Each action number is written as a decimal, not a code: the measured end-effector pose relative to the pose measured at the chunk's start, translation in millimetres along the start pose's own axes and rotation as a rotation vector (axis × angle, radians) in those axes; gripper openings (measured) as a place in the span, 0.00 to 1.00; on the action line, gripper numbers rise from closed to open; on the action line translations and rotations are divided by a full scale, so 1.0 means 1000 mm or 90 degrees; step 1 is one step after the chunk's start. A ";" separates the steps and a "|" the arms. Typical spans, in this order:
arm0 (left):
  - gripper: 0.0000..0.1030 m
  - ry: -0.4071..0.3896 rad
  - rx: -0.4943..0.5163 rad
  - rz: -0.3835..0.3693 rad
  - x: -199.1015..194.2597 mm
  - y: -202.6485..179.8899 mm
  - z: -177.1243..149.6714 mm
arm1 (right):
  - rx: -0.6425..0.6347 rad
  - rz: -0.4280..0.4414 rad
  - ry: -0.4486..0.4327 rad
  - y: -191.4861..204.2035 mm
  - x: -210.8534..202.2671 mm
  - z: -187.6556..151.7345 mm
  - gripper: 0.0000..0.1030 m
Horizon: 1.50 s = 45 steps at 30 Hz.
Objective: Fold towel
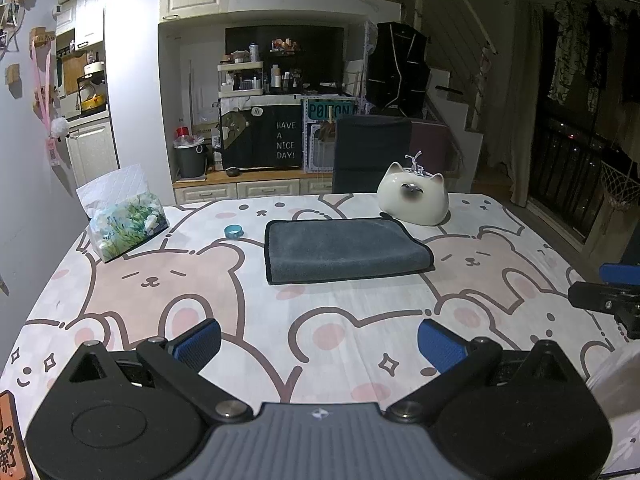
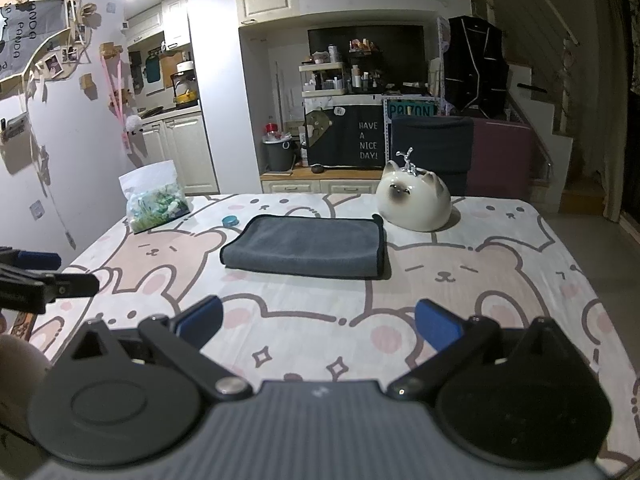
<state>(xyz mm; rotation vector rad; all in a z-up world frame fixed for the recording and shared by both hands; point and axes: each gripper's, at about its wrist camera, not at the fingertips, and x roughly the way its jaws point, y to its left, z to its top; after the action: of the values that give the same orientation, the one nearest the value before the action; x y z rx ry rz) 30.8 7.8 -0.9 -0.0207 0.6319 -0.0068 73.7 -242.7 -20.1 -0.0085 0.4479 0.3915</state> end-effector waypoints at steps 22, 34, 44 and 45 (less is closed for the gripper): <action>1.00 0.000 0.001 0.000 0.000 0.000 -0.001 | 0.001 0.002 0.001 0.001 0.000 -0.001 1.00; 1.00 0.000 0.000 0.000 0.000 0.000 -0.001 | 0.002 0.004 0.001 0.001 0.000 -0.001 1.00; 1.00 0.000 0.000 0.001 0.000 0.000 -0.002 | 0.001 0.004 0.002 0.002 0.000 -0.002 1.00; 1.00 -0.001 0.000 0.001 0.000 0.000 -0.002 | 0.001 0.005 0.002 0.002 0.000 -0.002 1.00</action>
<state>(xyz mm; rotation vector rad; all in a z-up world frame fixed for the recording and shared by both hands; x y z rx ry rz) 30.0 7.6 -2.4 -0.0199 0.6309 -0.0059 72.0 -241.2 -21.5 -0.0053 0.4514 0.3980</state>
